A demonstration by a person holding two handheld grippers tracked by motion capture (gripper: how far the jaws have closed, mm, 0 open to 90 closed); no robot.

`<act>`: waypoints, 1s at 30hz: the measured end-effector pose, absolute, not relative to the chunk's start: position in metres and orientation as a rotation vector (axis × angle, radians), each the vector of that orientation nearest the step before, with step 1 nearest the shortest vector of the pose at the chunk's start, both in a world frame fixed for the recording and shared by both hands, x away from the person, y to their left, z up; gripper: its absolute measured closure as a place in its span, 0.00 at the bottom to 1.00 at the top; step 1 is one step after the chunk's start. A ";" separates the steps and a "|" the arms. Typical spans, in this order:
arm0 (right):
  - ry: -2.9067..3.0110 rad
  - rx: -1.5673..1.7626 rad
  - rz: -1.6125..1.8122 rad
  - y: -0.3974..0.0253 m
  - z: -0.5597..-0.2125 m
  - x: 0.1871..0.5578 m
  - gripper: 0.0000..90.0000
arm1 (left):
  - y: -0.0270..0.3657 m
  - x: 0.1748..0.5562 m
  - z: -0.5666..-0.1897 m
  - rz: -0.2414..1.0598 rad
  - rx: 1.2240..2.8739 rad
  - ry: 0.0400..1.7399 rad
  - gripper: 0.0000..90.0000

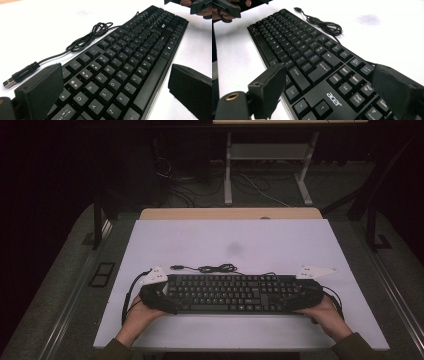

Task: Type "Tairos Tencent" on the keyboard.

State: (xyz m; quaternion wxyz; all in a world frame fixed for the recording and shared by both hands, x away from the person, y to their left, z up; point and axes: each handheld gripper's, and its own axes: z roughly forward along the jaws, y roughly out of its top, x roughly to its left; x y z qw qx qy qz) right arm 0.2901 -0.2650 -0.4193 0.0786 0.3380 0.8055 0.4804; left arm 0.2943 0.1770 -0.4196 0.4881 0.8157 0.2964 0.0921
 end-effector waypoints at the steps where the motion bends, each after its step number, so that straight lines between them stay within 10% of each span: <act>1: 2.411 1.010 1.440 -0.264 -0.419 0.291 0.13 | 0.177 0.294 -0.420 0.224 1.983 0.720 0.00; 30: 2.461 0.945 1.459 -0.224 -0.416 0.309 0.14 | 0.178 0.294 -0.421 0.234 1.975 0.720 0.00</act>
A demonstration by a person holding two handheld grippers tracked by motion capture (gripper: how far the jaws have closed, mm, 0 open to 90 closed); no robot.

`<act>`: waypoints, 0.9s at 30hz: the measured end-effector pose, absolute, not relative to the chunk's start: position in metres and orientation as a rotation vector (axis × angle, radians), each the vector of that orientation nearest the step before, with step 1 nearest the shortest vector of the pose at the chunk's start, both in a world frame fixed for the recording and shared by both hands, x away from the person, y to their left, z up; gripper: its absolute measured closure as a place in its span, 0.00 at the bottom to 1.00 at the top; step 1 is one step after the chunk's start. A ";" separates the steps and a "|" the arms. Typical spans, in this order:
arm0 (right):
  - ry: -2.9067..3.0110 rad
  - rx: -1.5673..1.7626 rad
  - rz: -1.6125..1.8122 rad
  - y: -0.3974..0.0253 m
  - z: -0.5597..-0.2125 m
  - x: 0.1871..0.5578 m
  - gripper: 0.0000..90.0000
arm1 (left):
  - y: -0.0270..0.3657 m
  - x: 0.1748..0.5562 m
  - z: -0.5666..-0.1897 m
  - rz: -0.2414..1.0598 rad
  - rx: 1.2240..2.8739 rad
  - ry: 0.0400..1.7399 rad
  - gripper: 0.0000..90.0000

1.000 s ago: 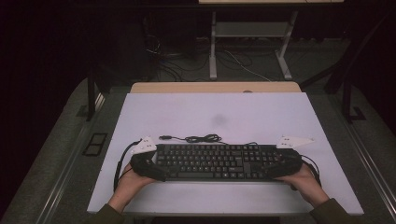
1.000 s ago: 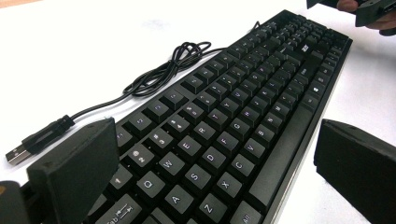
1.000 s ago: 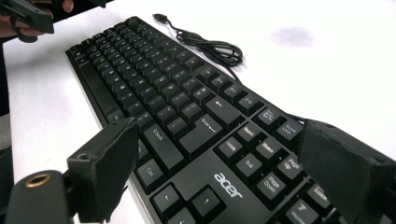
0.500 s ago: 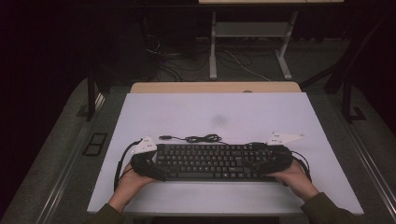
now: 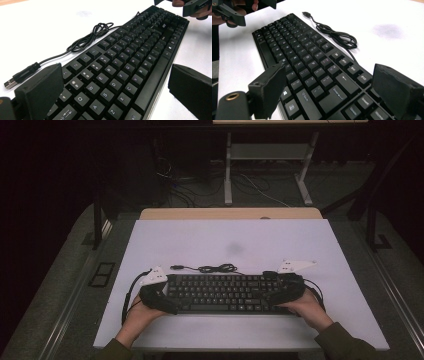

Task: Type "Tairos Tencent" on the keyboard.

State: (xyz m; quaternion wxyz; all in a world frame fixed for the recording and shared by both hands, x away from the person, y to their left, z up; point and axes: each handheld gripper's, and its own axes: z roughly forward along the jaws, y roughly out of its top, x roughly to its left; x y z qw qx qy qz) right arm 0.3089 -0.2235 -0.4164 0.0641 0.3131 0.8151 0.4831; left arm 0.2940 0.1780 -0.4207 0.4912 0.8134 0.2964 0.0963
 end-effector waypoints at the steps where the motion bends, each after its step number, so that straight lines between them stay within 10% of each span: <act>1: 2.464 0.942 1.458 -0.222 -0.416 0.310 0.15 | 0.178 0.294 -0.421 0.234 1.974 0.720 0.00; 19: 2.507 0.908 1.478 -0.199 -0.420 0.315 0.18 | 0.175 0.294 -0.420 0.229 1.975 0.709 0.00; 27: 2.552 0.868 1.480 -0.196 -0.422 0.312 0.40 | 0.175 0.294 -0.420 0.228 1.974 0.706 0.00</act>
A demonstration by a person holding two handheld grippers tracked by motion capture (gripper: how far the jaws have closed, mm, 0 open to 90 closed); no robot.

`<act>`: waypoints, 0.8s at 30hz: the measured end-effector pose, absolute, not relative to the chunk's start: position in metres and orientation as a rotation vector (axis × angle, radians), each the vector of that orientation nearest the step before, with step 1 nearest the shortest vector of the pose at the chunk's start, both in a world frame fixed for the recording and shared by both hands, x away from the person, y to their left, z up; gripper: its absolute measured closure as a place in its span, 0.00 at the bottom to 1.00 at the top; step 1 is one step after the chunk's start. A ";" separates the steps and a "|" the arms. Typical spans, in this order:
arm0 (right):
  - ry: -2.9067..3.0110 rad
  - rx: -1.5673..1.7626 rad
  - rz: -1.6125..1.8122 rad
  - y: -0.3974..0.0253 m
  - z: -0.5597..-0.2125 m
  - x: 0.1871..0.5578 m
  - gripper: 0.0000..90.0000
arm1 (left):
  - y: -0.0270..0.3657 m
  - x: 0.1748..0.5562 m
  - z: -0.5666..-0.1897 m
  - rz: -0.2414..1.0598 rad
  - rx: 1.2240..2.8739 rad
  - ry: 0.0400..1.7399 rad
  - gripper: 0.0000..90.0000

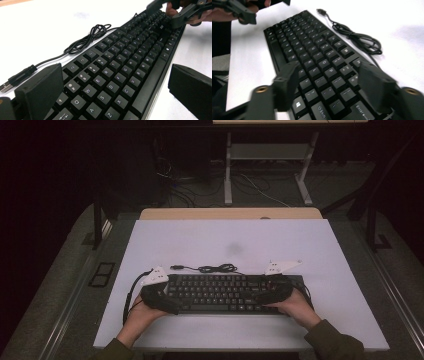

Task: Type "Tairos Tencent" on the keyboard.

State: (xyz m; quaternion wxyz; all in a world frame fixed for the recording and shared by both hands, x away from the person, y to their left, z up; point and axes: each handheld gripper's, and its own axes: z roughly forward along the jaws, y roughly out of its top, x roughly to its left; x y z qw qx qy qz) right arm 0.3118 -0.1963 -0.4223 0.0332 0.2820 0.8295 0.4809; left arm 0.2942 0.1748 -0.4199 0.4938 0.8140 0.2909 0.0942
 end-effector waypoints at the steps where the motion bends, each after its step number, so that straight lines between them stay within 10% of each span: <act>1: 2.560 0.862 1.476 -0.196 -0.423 0.311 0.45 | 0.174 0.294 -0.420 0.227 1.971 0.707 0.00; 16: 2.662 0.772 1.409 -0.194 -0.428 0.307 0.93 | 0.173 0.294 -0.420 0.228 1.979 0.697 0.00; 24: 2.712 0.745 1.357 -0.195 -0.432 0.306 0.99 | 0.172 0.294 -0.420 0.225 1.979 0.698 0.00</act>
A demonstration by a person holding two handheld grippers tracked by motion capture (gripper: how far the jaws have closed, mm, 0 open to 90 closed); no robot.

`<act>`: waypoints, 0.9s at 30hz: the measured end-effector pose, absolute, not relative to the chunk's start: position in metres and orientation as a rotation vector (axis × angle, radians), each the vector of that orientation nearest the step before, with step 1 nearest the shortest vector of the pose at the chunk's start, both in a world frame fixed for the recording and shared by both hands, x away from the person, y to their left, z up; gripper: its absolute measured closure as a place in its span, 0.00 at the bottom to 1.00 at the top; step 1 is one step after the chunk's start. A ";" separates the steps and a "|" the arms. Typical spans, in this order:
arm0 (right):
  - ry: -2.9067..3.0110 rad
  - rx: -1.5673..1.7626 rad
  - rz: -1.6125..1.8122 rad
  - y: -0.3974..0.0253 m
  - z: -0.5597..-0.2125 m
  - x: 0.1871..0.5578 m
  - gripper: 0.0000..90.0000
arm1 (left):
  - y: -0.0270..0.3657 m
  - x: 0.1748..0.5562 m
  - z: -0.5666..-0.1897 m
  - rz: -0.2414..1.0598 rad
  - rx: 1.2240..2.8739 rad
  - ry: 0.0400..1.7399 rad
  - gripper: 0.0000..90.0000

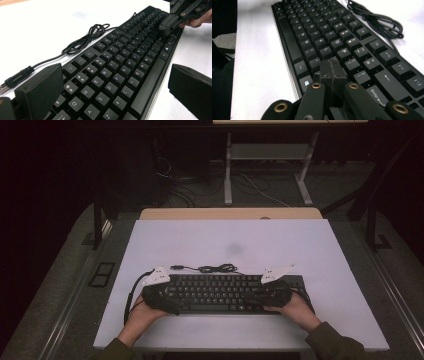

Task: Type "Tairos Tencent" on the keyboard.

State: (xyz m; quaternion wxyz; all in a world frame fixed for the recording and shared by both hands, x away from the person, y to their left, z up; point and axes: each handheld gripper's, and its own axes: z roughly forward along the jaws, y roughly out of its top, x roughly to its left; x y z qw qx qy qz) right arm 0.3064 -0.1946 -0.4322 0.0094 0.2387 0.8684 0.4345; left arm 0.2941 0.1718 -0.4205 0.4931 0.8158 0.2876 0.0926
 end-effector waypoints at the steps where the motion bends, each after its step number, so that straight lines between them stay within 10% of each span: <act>1: 2.715 0.742 1.352 -0.195 -0.433 0.306 0.99 | 0.172 0.294 -0.420 0.224 1.979 0.698 0.00; 27: 2.747 0.744 1.276 -0.196 -0.440 0.307 0.99 | 0.171 0.298 -0.419 0.224 1.972 0.700 0.00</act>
